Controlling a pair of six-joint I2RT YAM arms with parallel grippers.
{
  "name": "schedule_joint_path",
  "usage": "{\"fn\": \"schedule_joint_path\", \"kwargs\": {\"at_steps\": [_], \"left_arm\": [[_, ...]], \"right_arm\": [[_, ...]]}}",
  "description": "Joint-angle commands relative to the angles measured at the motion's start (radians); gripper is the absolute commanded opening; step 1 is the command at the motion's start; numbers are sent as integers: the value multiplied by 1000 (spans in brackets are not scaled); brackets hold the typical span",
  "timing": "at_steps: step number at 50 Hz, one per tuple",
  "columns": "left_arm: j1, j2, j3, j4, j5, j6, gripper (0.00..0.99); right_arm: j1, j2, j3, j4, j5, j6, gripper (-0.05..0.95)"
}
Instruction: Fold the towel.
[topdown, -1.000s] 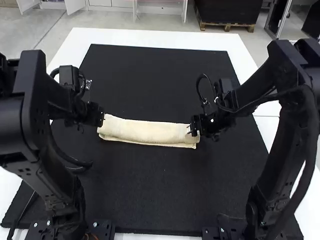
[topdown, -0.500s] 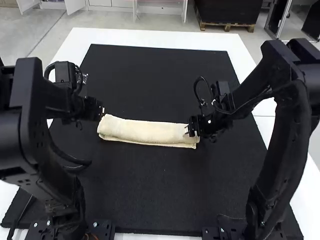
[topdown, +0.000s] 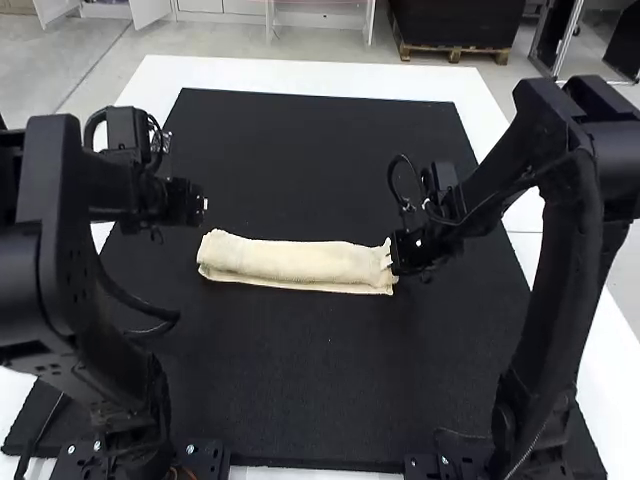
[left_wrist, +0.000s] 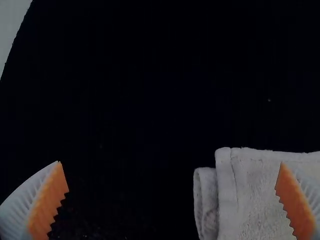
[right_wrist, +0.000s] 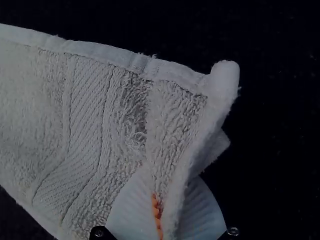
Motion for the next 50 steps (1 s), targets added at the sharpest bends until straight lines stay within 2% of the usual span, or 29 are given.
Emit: {"fn": "schedule_joint_path", "kwargs": {"at_steps": [1, 19, 33, 44, 50], "left_arm": [[11, -24, 32, -1, 19, -13, 972], [84, -24, 28, -23, 20, -13, 972], [109, -24, 31, -46, 34, -9, 972], [132, -25, 29, -49, 36, -7, 972], [134, -28, 29, -58, 37, -7, 972]], "right_arm": [[17, 8, 15, -47, -74, -33, -21], [-6, -142, 58, -169, -105, -31, -21], [22, -179, 130, -230, -156, -14, -21], [108, -173, 167, -225, -168, 6, -21], [160, -159, 181, -195, -176, 23, -21]]}}
